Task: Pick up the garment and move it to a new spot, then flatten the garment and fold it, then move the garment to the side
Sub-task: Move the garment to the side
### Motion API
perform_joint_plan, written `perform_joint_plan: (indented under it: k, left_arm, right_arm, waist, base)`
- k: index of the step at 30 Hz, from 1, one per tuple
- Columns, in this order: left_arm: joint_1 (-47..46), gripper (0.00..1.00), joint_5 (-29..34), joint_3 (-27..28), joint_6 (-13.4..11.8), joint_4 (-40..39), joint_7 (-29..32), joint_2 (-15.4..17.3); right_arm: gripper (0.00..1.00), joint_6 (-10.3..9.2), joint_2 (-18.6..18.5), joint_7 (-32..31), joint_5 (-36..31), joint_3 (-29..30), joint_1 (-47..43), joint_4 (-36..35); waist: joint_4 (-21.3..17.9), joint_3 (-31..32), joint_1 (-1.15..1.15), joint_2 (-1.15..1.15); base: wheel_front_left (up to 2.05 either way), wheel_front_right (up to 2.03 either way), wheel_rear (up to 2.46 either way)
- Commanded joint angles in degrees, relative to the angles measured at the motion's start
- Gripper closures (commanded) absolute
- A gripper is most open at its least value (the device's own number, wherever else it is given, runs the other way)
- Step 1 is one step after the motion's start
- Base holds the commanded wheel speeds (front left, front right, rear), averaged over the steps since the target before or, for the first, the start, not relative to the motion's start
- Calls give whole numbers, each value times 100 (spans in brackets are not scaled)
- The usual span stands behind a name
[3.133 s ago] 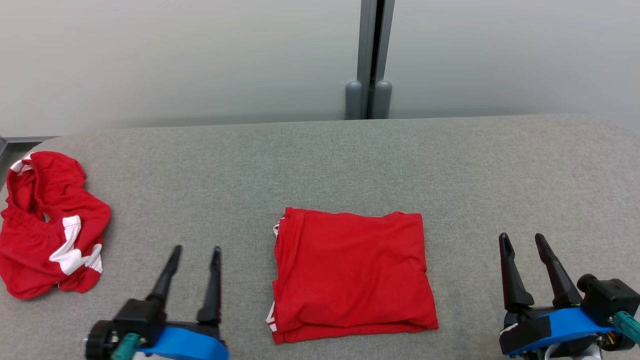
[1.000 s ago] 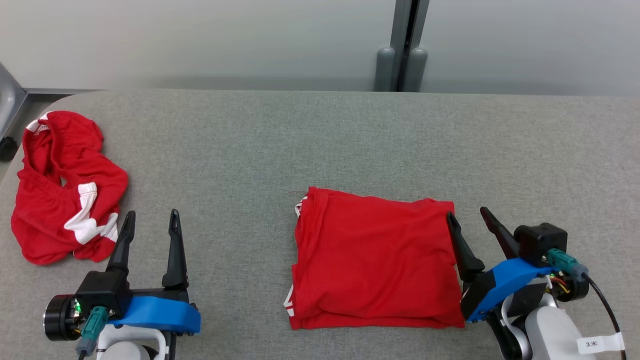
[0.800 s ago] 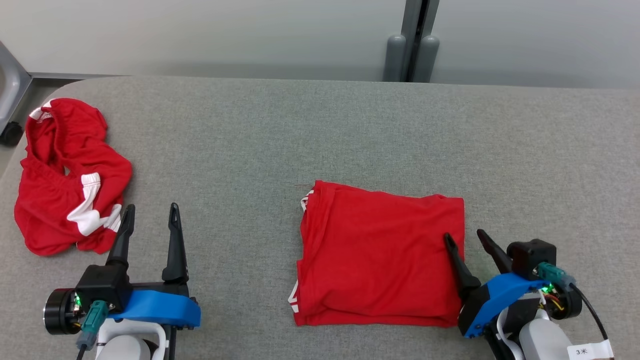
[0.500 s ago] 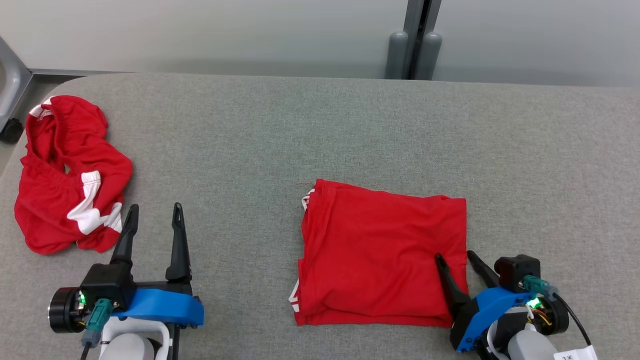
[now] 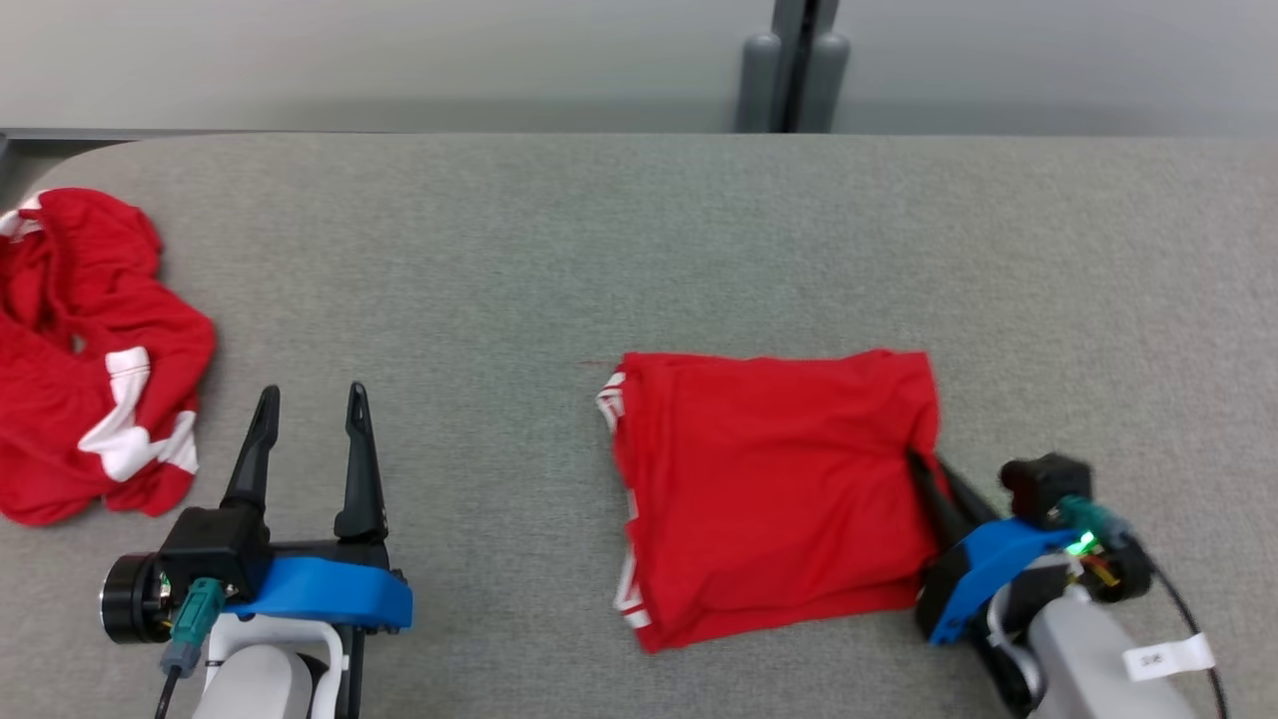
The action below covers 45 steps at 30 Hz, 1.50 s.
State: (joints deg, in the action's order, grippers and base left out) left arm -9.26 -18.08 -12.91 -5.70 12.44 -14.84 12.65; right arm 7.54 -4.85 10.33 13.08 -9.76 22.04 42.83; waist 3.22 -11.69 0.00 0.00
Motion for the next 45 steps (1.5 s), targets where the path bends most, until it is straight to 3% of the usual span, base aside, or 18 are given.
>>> perform_joint_plan:
  k: [1,12,18,25,32,45]
  left_arm:
    - [-124,0,24,24,9,-37,-35,-6]
    - [-511,0,174,168,-19,-424,-39,67]
    - [-796,0,309,207,1,-626,-41,161]
    - [-979,0,390,132,21,-736,-41,189]
    - [-1101,0,429,123,29,-903,-41,248]
    - [-1371,0,474,85,-24,-1192,37,321]
  right_arm:
    - [100,-9,-200,61,-42,74,141,-10]
    - [100,-6,-1153,205,-71,302,466,-561]
    - [100,-5,-1357,308,85,598,327,-1004]
    - [100,-5,-1561,238,-18,654,882,-1337]
    - [100,-5,-2039,-134,-229,735,1690,-1511]
    - [100,-5,-3105,-515,-362,1311,2820,-733]
  waist:
    - [-58,-55,0,0]
    - [-802,-848,0,0]
    - [-1010,-1261,0,0]
    - [-967,-1478,0,0]
    - [-881,-1763,0,0]
    - [-717,-2326,0,0]
  base:
    - [0,0,0]
    - [0,0,0]
    - [0,0,0]
    - [0,0,0]
    - [0,0,0]
    - [0,0,0]
